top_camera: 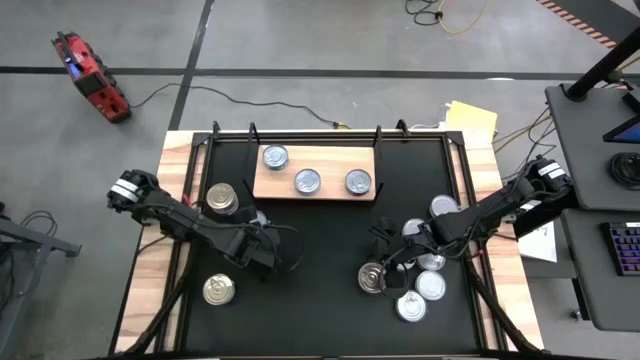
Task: Stack canned seafood by type on shelf
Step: Stack the blue tuna can on top of the other blue tuna can on the shelf
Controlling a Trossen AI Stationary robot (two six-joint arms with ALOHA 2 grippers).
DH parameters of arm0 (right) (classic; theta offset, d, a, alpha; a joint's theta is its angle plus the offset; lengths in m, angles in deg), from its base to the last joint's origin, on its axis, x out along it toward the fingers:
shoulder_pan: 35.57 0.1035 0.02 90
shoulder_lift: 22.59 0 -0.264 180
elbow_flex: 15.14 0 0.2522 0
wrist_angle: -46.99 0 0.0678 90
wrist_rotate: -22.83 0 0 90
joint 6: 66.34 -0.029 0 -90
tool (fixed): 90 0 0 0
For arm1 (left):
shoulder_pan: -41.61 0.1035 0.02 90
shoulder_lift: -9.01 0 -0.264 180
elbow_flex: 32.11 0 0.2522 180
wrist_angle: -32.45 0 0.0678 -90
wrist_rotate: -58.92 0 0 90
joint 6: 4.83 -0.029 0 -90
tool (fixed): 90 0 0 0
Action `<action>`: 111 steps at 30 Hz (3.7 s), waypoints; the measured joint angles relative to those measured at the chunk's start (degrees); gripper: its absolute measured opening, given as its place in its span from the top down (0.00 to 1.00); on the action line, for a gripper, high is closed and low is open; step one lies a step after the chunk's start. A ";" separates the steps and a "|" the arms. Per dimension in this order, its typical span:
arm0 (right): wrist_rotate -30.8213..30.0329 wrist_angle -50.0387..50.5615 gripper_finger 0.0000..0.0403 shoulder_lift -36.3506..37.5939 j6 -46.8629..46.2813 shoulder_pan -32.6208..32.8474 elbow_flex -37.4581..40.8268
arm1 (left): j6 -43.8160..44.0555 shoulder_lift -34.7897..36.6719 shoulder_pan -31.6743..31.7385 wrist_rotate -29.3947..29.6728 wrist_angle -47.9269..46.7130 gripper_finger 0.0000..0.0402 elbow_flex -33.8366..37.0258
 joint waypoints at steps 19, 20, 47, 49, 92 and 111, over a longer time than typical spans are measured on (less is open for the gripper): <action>-1.34 -0.71 0.97 0.00 0.74 0.00 0.00 | -1.42 0.24 5.69 0.90 7.93 1.00 11.16; -1.35 -0.70 0.97 0.00 0.74 0.00 0.00 | -1.41 0.26 5.63 0.84 8.32 1.00 11.22; -1.33 -0.67 0.97 0.00 -0.13 0.00 0.00 | -13.91 0.02 0.83 -14.75 30.24 1.00 7.72; -1.33 -0.67 0.97 0.00 -0.13 0.00 0.00 | -13.90 0.02 -0.15 -14.73 30.14 1.00 7.68; -8.74 -6.29 0.97 0.07 3.51 -0.15 -0.02 | -12.90 0.63 -1.39 -0.03 19.07 1.00 6.68; -8.74 -4.72 0.97 0.04 2.64 -0.15 0.04 | -11.77 0.24 -1.50 -9.37 25.63 1.00 8.12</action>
